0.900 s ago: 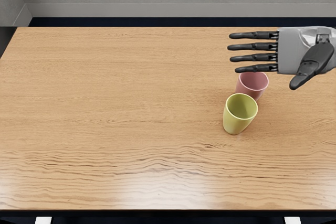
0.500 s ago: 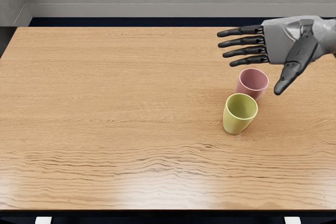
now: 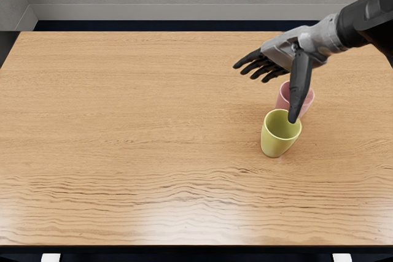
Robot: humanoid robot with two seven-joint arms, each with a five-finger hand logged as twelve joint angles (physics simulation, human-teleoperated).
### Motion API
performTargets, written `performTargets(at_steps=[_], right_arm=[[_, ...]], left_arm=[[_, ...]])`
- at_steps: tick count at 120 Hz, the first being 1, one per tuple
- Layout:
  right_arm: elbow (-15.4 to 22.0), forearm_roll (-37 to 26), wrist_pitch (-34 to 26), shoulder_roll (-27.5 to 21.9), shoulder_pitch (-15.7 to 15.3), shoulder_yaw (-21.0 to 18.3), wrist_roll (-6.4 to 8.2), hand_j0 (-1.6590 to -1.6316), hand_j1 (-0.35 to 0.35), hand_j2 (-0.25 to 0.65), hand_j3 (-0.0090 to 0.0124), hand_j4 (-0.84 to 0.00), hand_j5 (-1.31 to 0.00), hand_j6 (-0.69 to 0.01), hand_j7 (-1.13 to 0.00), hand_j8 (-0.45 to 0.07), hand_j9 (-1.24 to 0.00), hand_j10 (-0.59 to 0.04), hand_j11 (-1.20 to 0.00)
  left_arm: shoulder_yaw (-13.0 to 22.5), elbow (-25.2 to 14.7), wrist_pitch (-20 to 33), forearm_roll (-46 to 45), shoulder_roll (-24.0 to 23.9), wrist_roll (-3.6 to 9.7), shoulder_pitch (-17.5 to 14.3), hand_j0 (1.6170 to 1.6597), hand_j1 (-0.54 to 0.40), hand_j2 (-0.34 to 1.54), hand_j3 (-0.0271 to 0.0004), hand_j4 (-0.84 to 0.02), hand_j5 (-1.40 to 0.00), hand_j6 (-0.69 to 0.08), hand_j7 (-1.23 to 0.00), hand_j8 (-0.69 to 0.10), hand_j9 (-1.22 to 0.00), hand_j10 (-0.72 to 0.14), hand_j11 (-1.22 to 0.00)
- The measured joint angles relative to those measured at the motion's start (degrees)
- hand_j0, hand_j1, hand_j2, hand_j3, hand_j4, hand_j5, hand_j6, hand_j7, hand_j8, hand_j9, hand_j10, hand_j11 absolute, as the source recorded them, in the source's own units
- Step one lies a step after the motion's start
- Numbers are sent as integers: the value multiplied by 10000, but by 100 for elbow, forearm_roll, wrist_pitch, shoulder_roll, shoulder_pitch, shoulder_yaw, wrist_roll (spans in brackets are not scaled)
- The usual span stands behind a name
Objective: Pick up cup and place in cup with right hand
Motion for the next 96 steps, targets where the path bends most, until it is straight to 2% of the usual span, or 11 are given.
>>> performTargets(at_steps=[17,32,46,57,80,96], right_arm=[[113,-532,-490,313,170,-292,0,-16581,-3097,-69,0,-343,-429,-348,-427,-344,-428,-339,-427],[584,-1037,-1180,371,224,-416,0,-16581,-3098,-68,0,-344,-428,-350,-427,-345,-428,-340,-427],[1143,-1460,-1872,225,258,-607,0,-16581,-3060,-72,0,-379,-471,-387,-469,-381,-470,-374,-470],[1422,-1657,-2197,163,275,-726,0,-16581,-2922,-93,0,-496,-622,-505,-619,-498,-621,-491,-621],[1601,-2062,-2737,211,262,-1042,0,-16581,-2045,-236,0,-1230,-1575,-1241,-1572,-1234,-1574,-1225,-1573],[1626,-2411,-3042,280,122,-1223,0,-16581,-2100,-225,0,-1185,-1516,-1196,-1513,-1189,-1515,-1180,-1514]], left_arm=[[-1,2,0,0,0,0,7,16581,3490,1,0,-3,0,-3,0,-3,0,-2,0],[-1,3,0,0,0,0,2,16581,3491,1,0,-4,-1,-5,0,-5,0,-3,0],[-1,3,0,0,0,0,1,16581,3491,1,0,-3,-1,-4,0,-4,0,-3,0],[-1,4,0,0,0,0,1,16581,3491,1,0,-2,0,-3,0,-3,0,-2,0],[2,11,0,0,0,0,1,16581,3491,1,0,-2,0,-3,0,-2,0,-1,0],[4,17,0,0,0,0,1,16581,3491,1,0,-2,0,-3,0,-3,0,-2,0]])
